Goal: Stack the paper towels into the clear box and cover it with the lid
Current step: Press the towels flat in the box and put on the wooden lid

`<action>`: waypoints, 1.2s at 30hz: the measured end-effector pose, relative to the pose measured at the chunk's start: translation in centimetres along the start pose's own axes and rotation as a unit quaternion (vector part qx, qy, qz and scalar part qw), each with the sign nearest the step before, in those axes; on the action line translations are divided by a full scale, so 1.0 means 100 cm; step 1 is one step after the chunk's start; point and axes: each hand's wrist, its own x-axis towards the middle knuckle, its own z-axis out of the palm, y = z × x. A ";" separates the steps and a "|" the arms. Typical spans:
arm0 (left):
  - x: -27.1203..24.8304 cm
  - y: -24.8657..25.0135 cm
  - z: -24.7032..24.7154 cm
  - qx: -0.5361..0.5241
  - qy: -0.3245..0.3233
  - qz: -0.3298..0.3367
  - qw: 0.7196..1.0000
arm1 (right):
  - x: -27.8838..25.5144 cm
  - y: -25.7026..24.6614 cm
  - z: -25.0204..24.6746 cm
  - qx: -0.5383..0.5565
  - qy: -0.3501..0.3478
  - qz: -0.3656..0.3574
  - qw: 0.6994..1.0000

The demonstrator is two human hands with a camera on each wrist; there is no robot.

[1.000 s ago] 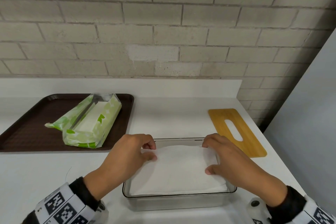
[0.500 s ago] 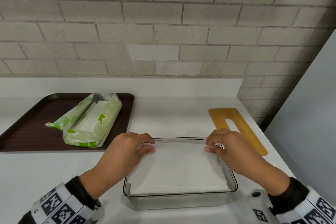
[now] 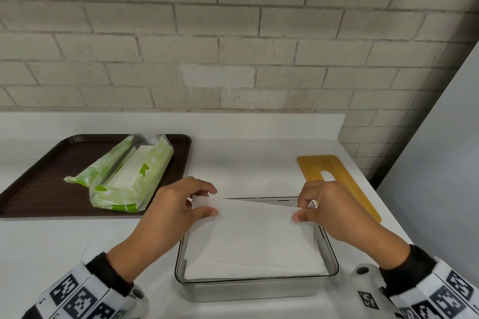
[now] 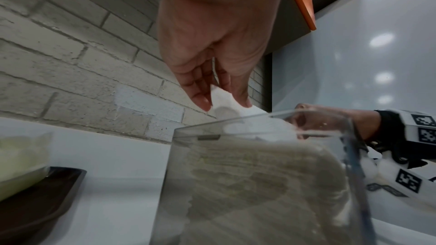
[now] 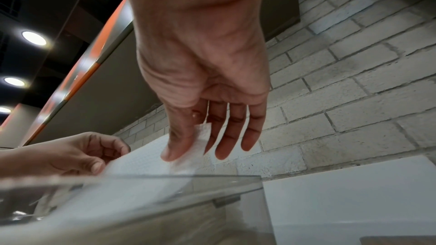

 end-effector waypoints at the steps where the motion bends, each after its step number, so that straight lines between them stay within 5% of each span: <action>1: 0.000 0.000 0.000 0.000 0.005 0.007 1.000 | 0.000 0.000 0.000 -0.005 0.002 -0.001 1.000; 18: -0.012 -0.009 0.002 0.027 0.040 0.136 0.989 | -0.011 -0.002 0.001 -0.017 0.009 -0.039 0.999; 25: -0.016 -0.016 0.007 0.008 0.005 0.162 0.987 | -0.015 0.002 0.011 -0.090 0.041 -0.200 0.975; 29: -0.021 -0.016 0.004 -0.010 -0.058 0.166 0.984 | -0.015 0.002 0.012 -0.096 0.033 -0.234 0.967; 36: -0.033 -0.006 0.000 -0.120 -0.164 0.054 0.978 | -0.017 -0.002 0.011 0.038 -0.060 -0.097 0.993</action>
